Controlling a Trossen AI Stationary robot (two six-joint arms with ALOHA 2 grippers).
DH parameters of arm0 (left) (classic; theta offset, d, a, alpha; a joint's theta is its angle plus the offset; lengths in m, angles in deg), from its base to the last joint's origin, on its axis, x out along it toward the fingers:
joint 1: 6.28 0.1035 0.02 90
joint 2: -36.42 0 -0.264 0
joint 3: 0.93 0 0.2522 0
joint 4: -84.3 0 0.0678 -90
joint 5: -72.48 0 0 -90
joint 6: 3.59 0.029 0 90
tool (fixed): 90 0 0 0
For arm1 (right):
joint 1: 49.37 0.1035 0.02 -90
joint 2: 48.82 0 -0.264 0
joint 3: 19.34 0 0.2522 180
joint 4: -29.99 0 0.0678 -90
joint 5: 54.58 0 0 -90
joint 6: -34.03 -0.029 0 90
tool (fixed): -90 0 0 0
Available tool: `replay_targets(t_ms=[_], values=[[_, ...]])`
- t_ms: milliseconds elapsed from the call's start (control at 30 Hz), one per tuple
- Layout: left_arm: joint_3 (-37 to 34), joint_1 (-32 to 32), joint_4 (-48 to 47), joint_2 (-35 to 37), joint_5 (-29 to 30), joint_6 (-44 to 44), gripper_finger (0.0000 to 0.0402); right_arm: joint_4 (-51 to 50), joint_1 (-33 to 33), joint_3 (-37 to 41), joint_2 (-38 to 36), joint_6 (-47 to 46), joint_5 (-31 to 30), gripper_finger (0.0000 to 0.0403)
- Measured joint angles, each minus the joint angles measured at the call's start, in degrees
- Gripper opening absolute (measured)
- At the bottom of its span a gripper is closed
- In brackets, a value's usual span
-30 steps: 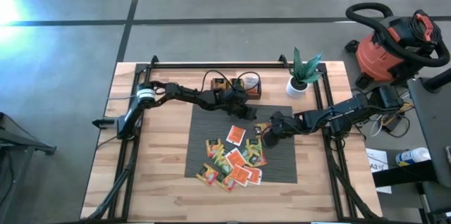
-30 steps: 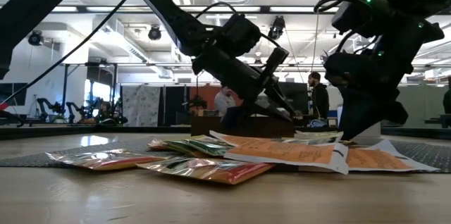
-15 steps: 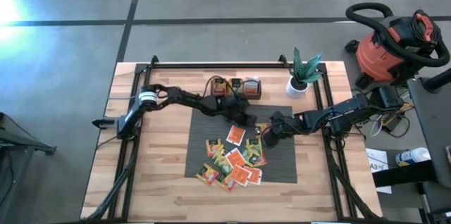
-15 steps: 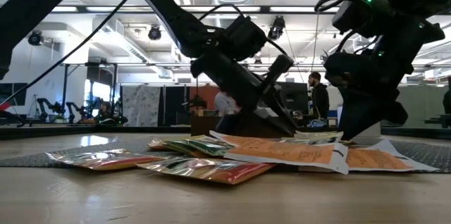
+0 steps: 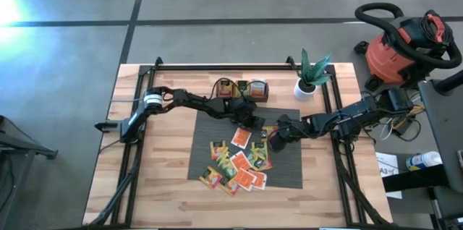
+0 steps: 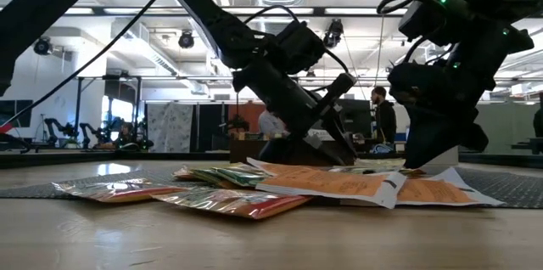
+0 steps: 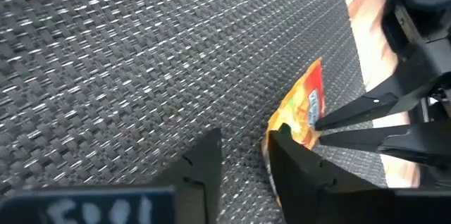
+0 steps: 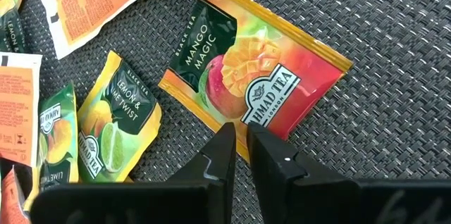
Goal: Pick & Place Tea
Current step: Put the orange tea bag into the left section of the wooden organizer
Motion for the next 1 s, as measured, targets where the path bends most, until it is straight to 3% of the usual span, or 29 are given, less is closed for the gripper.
replay_targets(t_ms=[167, 367, 1000], values=[[0.89, 0.0, 0.06, -0.11, -0.36, -0.39, 0.0137, 0.09, -0.01, 0.0, 0.0, 0.07, 0.04, 0.0043], [1.72, -0.26, 0.13, -0.11, -2.24, -0.28, 0.0137, 0.64, 0.0, 0.04, 0.0, 0.24, 0.04, 0.0043], [1.2, -2.32, 4.65, -2.02, -0.64, -0.16, 0.0137, 1.11, 0.0, 0.04, 0.0, 0.63, 0.02, 0.0043]])
